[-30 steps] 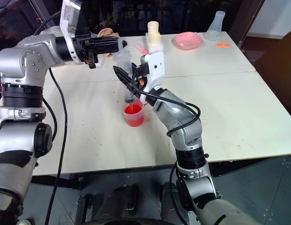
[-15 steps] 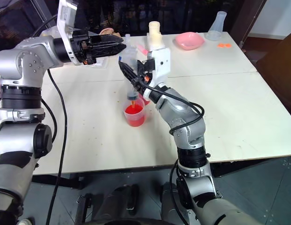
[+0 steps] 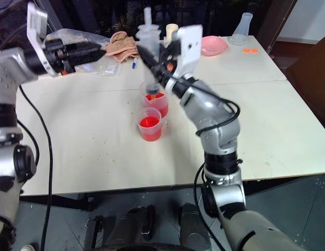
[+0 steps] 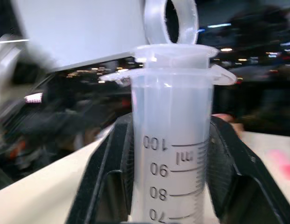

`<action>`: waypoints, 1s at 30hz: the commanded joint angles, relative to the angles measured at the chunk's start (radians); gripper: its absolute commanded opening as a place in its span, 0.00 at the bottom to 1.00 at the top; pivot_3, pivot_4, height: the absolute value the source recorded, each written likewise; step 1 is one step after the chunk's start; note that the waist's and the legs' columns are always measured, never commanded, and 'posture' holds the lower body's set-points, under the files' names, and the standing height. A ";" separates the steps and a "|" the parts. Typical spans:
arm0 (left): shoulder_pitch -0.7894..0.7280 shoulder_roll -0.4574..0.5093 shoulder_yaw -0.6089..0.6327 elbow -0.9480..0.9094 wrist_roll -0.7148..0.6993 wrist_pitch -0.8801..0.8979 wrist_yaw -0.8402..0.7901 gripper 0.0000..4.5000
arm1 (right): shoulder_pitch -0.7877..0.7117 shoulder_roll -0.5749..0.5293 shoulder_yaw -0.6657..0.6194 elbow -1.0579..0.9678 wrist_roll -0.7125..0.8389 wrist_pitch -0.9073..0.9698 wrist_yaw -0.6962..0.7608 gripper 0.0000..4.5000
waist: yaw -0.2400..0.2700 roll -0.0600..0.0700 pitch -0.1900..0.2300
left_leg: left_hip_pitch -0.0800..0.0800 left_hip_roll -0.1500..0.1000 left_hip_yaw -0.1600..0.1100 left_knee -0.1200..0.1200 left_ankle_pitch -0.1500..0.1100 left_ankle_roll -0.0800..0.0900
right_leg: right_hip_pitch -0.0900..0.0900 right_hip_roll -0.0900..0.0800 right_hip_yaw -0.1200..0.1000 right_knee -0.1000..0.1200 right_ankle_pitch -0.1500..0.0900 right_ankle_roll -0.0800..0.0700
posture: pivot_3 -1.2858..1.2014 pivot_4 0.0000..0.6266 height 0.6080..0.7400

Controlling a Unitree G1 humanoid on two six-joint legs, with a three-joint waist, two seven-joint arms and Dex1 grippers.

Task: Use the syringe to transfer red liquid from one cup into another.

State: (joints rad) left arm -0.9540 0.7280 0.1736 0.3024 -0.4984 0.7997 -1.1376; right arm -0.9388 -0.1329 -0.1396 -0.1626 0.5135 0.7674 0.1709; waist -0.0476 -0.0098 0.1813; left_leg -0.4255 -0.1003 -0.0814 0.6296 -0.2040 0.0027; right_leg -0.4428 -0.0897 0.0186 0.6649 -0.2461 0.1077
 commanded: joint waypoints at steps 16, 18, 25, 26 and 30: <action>0.271 -0.124 0.005 -0.424 -0.132 0.042 0.216 0.60 | -0.475 -0.264 0.343 0.850 -0.234 0.679 0.014 0.31 | 0.002 0.001 0.000 | -0.001 0.002 0.005 -0.002 -0.001 0.001 | 0.000 -0.002 0.001 -0.004 0.001 -0.002 | 0.52 0.24 1.00; 0.284 -0.129 0.004 -0.437 -0.138 0.043 0.228 0.60 | -0.474 -0.260 0.390 0.908 -0.263 0.658 0.058 0.31 | 0.003 0.001 0.000 | -0.001 0.002 0.005 -0.001 -0.001 0.001 | 0.000 -0.001 0.000 -0.004 0.001 -0.002 | 0.52 0.24 1.00; 0.332 -0.130 0.017 -0.494 -0.164 0.052 0.276 0.60 | -0.463 -0.231 0.450 1.086 -0.364 0.528 0.151 0.31 | 0.003 0.001 0.000 | -0.001 0.002 0.004 -0.001 -0.001 0.001 | 0.000 0.001 0.000 -0.004 0.001 -0.002 | 0.52 0.24 1.00; 0.338 -0.127 0.018 -0.499 -0.165 0.052 0.282 0.60 | -0.461 -0.225 0.448 1.112 -0.378 0.501 0.157 0.31 | 0.003 0.001 0.000 | -0.001 0.002 0.004 -0.001 -0.001 0.001 | 0.000 0.001 0.000 -0.004 0.001 -0.002 | 0.52 0.24 1.00; 0.352 -0.123 0.028 -0.522 -0.185 0.065 0.309 0.60 | -0.453 -0.203 0.406 1.204 -0.418 0.400 0.141 0.42 | 0.001 0.001 0.000 | 0.000 0.002 0.004 -0.001 -0.001 0.001 | 0.000 0.001 0.000 -0.004 0.001 -0.002 | 0.52 0.24 1.00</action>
State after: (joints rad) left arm -0.5988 0.5906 0.1743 -0.1836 -0.6635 0.8655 -0.8392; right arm -1.3763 -0.3419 0.2873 1.0327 0.1190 1.2109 0.3159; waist -0.0463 -0.0087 0.1817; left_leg -0.4257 -0.0981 -0.0772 0.6282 -0.2048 0.0038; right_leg -0.4427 -0.0881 0.0189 0.6610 -0.2448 0.1057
